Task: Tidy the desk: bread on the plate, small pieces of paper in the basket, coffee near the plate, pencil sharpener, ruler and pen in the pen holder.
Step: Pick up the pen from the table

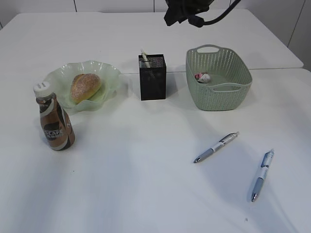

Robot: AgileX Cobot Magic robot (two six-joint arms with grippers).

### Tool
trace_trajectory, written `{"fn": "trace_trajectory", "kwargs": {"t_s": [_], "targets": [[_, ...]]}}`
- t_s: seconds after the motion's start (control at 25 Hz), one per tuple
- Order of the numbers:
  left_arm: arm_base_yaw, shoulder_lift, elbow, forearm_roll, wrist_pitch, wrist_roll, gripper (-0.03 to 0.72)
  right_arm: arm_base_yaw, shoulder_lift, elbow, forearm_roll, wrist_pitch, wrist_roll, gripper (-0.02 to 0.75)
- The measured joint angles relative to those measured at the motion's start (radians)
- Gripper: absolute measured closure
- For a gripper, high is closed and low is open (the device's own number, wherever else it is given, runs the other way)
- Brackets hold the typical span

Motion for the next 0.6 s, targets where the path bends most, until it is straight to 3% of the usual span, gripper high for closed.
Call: {"fn": "trace_trajectory", "kwargs": {"t_s": [0.6], "targets": [[0.0,0.0,0.0,-0.037,-0.01,0.0,0.448,-0.001,-0.16,0.055,-0.211,0.007,0.139,0.418]]}}
